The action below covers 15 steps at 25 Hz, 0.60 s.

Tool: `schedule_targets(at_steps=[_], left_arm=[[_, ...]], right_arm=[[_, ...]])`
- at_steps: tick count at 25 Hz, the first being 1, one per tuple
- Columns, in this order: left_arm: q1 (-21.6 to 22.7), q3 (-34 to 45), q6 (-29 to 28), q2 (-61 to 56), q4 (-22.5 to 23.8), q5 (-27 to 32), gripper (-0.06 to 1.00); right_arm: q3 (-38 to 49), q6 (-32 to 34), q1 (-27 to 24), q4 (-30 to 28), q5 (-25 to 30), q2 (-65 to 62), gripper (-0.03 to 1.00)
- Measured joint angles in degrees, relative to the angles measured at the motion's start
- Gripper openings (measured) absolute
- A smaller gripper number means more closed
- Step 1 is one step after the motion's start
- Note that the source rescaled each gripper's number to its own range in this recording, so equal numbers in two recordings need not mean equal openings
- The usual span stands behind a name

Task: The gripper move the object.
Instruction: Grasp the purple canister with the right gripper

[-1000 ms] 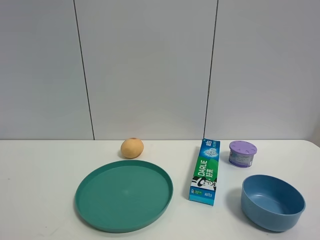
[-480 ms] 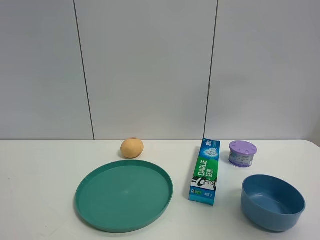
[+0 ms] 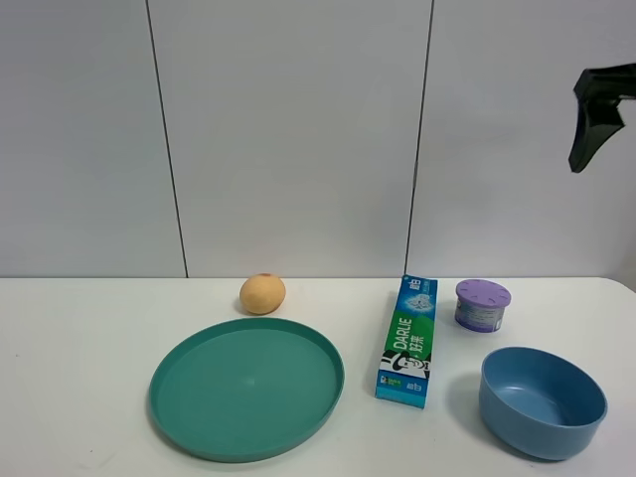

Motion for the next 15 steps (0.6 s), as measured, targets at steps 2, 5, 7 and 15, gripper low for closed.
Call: schedule_targets(at_steps=[2, 5, 7, 15], left_arm=[[0.00, 0.00, 0.00, 0.00, 0.00, 0.00, 1.00], [0.00, 0.00, 0.00, 0.00, 0.00, 0.00, 1.00], [0.00, 0.00, 0.00, 0.00, 0.00, 0.00, 1.00], [0.00, 0.00, 0.00, 0.00, 0.00, 0.00, 1.00]], right_arm=[[-4.13, -0.03, 0.40, -1.34, 1.15, 5.61, 1.00], [-9.89, -0.10, 0.51, -1.07, 2.00, 13.86, 1.00], [-13.54, -0.10, 0.51, -0.38, 2.25, 18.50, 1.00], [-20.02, -2.50, 1.08, 5.78, -0.74, 32.95, 1.00]])
